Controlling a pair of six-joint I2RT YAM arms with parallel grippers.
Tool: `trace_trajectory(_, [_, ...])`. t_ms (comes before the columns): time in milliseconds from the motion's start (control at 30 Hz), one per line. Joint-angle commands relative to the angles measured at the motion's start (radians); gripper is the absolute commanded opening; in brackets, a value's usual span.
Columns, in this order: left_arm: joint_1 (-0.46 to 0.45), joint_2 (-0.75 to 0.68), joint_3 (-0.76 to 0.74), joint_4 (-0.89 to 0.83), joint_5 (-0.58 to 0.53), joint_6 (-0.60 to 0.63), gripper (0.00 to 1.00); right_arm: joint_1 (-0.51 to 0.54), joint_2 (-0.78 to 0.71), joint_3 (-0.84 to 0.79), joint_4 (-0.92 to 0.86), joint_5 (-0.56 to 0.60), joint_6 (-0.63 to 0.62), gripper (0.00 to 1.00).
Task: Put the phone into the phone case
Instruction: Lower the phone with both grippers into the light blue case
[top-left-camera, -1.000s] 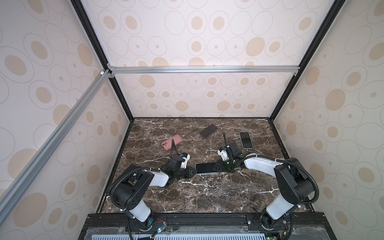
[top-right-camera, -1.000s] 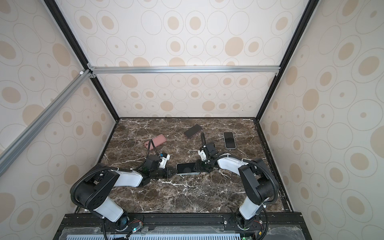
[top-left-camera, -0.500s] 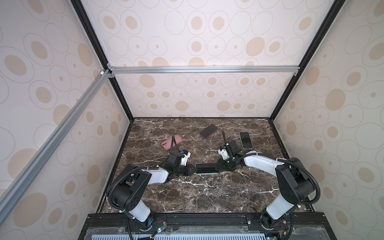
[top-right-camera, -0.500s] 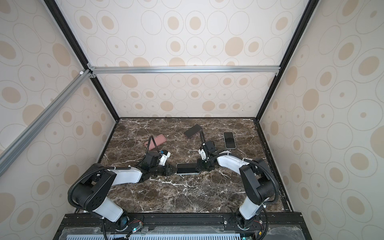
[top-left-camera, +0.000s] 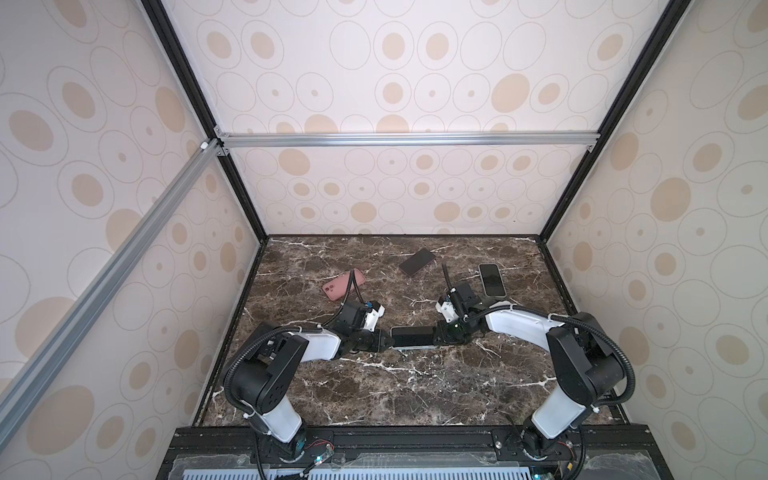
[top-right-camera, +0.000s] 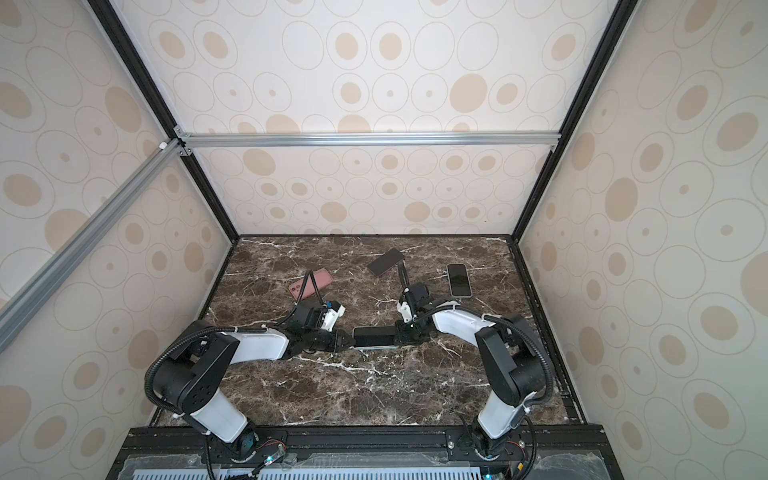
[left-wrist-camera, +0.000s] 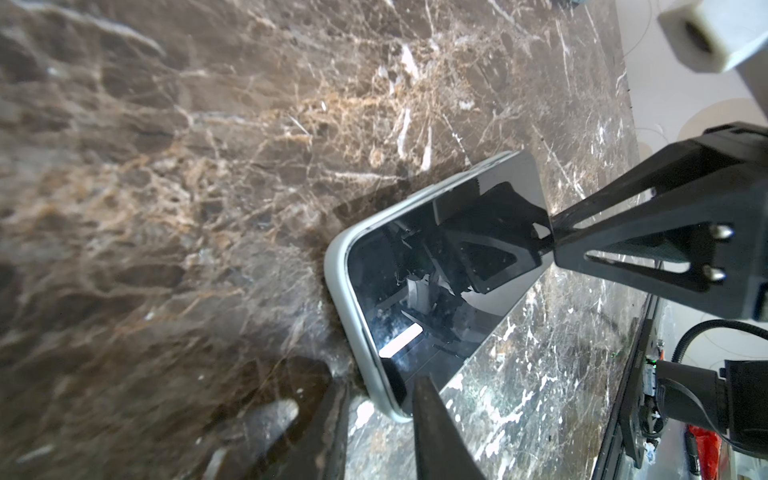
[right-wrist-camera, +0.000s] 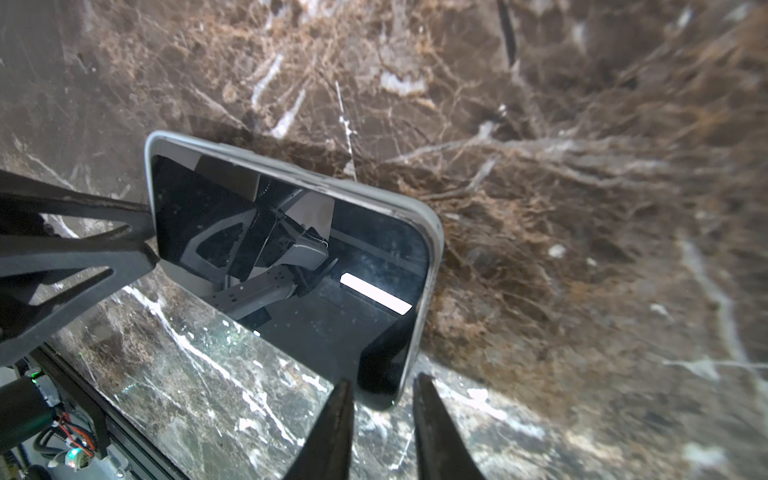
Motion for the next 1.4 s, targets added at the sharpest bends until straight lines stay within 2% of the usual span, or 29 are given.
trace_trajectory(0, [0.003, 0.030, 0.020, -0.069, 0.013, 0.031, 0.24, 0.004, 0.024, 0.010, 0.002, -0.028, -0.006, 0.23])
trace_trajectory(267, [0.003, 0.041, 0.053, -0.136, 0.031, 0.047, 0.20, 0.005, 0.049, -0.010, 0.044, -0.053, -0.003, 0.17])
trace_trajectory(500, [-0.005, 0.034, 0.079, -0.195, -0.002, 0.040, 0.20, 0.007, 0.052, -0.024, 0.062, -0.053, -0.004, 0.15])
trace_trajectory(667, [-0.015, 0.050, 0.104, -0.241, -0.022, 0.054, 0.19, 0.019, 0.062, -0.025, 0.057, 0.003, -0.018, 0.14])
trace_trajectory(1100, [-0.037, 0.068, 0.139, -0.324, -0.073, 0.076, 0.16, 0.046, 0.103, -0.033, 0.083, 0.018, -0.029, 0.14])
trace_trajectory(1367, [-0.038, 0.076, 0.139, -0.303, -0.069, 0.071, 0.16, 0.063, 0.127, -0.035, 0.096, 0.015, -0.020, 0.13])
